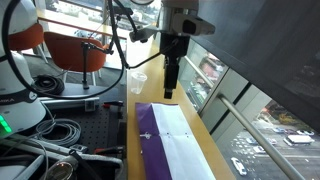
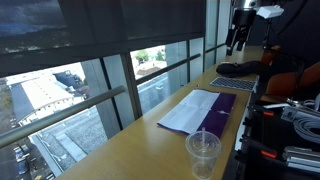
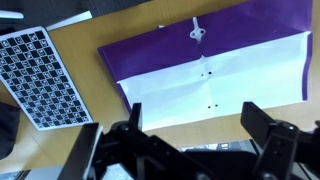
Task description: Close the purple file holder
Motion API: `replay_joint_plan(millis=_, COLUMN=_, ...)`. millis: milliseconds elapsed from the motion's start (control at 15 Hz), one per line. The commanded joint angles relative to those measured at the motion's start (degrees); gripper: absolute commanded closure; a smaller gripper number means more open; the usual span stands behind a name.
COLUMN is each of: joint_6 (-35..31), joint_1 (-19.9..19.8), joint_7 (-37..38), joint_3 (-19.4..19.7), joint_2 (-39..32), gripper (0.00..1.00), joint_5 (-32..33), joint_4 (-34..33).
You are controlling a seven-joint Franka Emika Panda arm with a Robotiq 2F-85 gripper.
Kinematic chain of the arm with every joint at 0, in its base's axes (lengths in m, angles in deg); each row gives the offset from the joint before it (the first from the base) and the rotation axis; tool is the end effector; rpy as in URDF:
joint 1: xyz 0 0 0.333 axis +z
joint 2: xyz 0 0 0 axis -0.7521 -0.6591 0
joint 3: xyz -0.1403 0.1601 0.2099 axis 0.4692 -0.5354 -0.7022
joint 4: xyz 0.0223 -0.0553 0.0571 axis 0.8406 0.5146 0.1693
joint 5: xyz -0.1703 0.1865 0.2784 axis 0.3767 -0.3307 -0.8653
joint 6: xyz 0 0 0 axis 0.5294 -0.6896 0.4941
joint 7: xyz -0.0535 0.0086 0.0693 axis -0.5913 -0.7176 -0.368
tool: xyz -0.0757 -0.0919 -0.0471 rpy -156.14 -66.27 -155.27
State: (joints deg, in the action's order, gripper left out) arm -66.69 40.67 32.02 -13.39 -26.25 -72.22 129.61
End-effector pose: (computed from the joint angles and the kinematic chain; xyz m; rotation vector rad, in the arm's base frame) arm 0.4293 -0.0670 0.3821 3.0113 -0.3497 0.2888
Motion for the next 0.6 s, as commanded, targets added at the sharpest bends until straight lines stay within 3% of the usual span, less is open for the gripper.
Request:
replay_joint_plan(millis=0, joint_6=-5.89, joint_1=-1.34, joint_7=-1.99, joint_3=2.75, joint_2=-15.07, gripper=0.00, joint_5=1.13, joint_4=-9.37)
replay_joint_plan(millis=200, joint_6=-6.52, joint_1=-0.46, joint_7=-6.71, joint_3=4.87, joint_2=-26.68, gripper=0.00, joint_5=-2.97, joint_4=-18.93)
replay_joint_plan(millis=533, joint_6=0.38, joint_1=-1.90, joint_7=-14.32, joint_3=4.14, joint_2=-41.54, gripper=0.00, joint_5=-9.06, joint_4=-36.67)
